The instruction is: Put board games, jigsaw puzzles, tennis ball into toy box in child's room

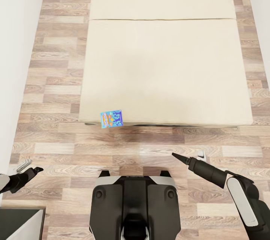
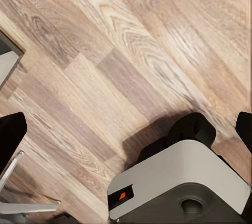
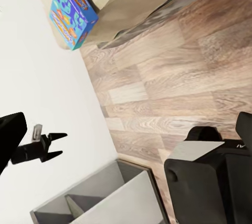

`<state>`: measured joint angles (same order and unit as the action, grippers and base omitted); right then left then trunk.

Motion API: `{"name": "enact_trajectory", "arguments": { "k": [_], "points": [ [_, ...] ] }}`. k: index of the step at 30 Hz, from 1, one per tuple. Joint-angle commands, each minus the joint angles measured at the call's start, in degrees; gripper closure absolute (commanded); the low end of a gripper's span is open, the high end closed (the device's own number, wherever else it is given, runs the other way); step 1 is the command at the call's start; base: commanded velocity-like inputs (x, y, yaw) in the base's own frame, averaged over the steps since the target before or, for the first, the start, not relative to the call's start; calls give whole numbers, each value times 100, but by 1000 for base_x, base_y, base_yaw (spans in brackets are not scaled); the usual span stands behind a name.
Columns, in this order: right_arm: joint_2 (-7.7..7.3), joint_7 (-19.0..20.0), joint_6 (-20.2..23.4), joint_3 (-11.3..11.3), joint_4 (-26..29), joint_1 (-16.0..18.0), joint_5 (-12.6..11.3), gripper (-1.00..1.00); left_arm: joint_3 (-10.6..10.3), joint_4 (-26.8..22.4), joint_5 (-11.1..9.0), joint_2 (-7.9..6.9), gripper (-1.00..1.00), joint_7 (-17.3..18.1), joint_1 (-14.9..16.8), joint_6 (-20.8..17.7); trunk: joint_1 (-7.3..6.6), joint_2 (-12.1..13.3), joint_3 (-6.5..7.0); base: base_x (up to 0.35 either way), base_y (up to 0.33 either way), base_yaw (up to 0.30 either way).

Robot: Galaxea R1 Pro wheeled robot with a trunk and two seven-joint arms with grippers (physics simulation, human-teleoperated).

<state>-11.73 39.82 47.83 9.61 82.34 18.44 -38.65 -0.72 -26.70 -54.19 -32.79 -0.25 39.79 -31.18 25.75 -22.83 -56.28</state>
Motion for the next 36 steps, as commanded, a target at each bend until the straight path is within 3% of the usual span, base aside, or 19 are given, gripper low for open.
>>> {"name": "enact_trajectory", "arguments": {
  "k": [1,6,11,17,27,36],
  "points": [
    [1,9,33,8,-2,1,-7,-100,-7,-2,-4,12,-100,-4,2,-20,4,-8,4,0,0,82],
    [3,-19,33,5,-25,1,8,-100,-7,-2,249,74,-100,-10,2,-20,4,-8,51,0,0,89],
    [4,-23,33,16,-33,1,3,-100,-7,-2,608,298,-100,-21,2,-14,4,-8,98,0,0,93],
    [-5,-5,33,17,-39,1,-20,-100,-4,-76,956,464,-100,-31,27,-36,4,-8,155,0,0,23],
    [5,-30,26,-13,-8,1,8,-100,-36,-332,1091,532,-100,-42,17,-18,4,-8,249,0,0,-84],
    [6,-32,31,-41,-19,1,8,-100,-270,-327,1304,614,-100,-75,12,4,4,-8,334,0,0,-23]
  ]
}}
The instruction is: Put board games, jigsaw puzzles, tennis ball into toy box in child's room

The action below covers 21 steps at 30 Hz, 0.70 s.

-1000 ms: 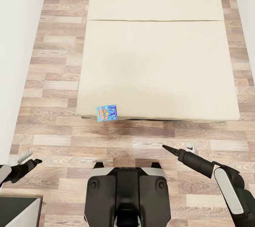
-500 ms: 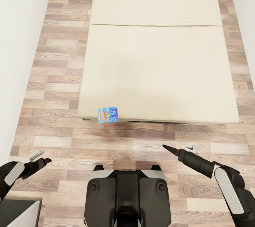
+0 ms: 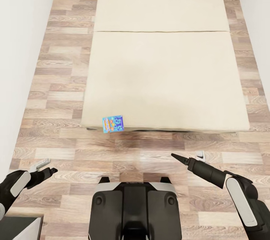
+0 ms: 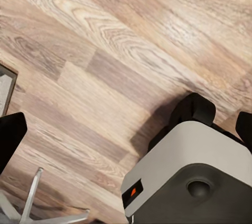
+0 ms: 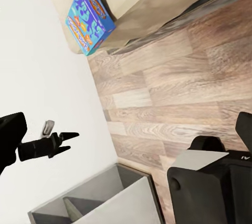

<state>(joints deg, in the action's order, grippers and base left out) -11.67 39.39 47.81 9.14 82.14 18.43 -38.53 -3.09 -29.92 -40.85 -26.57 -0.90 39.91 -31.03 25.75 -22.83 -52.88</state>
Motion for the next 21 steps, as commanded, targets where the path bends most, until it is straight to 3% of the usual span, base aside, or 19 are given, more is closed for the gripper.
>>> {"name": "enact_trajectory", "arguments": {
  "k": [1,21],
  "points": [
    [0,12,33,9,0,2,-5,-100,-36,-5,-26,-5,-100,-13,1,-11,4,-8,4,0,0,-51],
    [-2,16,34,49,38,2,-14,-100,-52,-5,-11,2,-100,-14,4,-3,4,-8,193,0,0,-92]
  ]
}}
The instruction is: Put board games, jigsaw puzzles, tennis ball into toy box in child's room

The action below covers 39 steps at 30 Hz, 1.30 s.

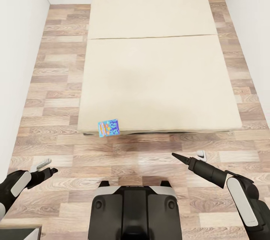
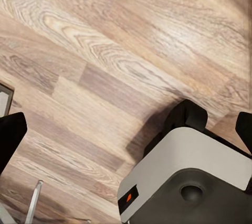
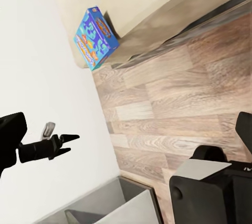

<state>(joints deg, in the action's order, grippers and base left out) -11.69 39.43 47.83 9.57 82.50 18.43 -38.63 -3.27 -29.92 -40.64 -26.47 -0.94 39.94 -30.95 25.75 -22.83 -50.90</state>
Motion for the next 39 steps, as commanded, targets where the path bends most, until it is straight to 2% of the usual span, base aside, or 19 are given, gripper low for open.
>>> {"name": "enact_trajectory", "arguments": {
  "k": [1,11,39],
  "points": [
    [0,12,33,2,2,3,-4,-100,-33,-5,-31,-8,-100,-7,2,-10,4,-8,4,0,0,-100],
    [0,3,27,-35,14,3,-4,-100,-33,-5,-37,-7,-100,3,0,-15,4,-8,98,0,0,-88],
    [5,29,25,-40,20,3,-13,-100,-33,-40,-40,-7,-100,8,3,-16,4,-8,363,0,0,-3]
  ]
}}
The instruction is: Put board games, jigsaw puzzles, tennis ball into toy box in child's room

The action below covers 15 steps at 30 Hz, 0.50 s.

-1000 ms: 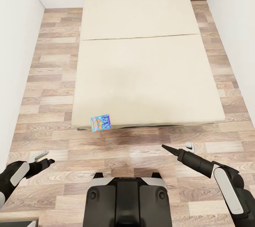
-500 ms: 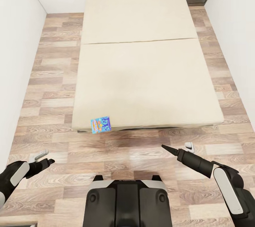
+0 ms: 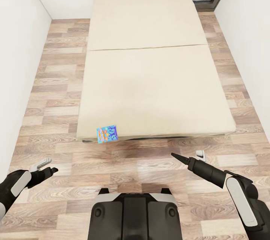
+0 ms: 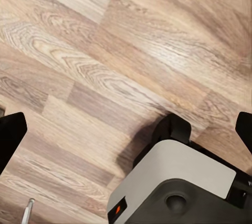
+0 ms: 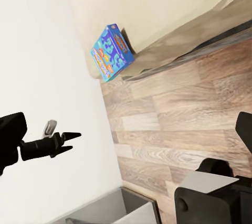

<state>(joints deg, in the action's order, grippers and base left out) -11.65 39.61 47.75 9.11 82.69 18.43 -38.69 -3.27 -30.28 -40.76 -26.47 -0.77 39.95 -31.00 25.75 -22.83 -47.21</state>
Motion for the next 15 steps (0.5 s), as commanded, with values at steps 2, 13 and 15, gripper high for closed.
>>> {"name": "enact_trajectory", "arguments": {
  "k": [2,13,15],
  "points": [
    [-1,18,33,8,2,2,-6,-100,-33,-4,-28,-8,-100,-9,0,-11,4,-8,13,0,0,0],
    [3,7,33,6,2,2,-7,-100,-39,-4,-20,-14,-100,-11,2,-11,4,-8,117,0,0,15],
    [4,5,33,4,2,2,-7,-100,-41,-4,-20,-15,-100,-11,3,-11,4,-8,136,0,0,56]
  ]
}}
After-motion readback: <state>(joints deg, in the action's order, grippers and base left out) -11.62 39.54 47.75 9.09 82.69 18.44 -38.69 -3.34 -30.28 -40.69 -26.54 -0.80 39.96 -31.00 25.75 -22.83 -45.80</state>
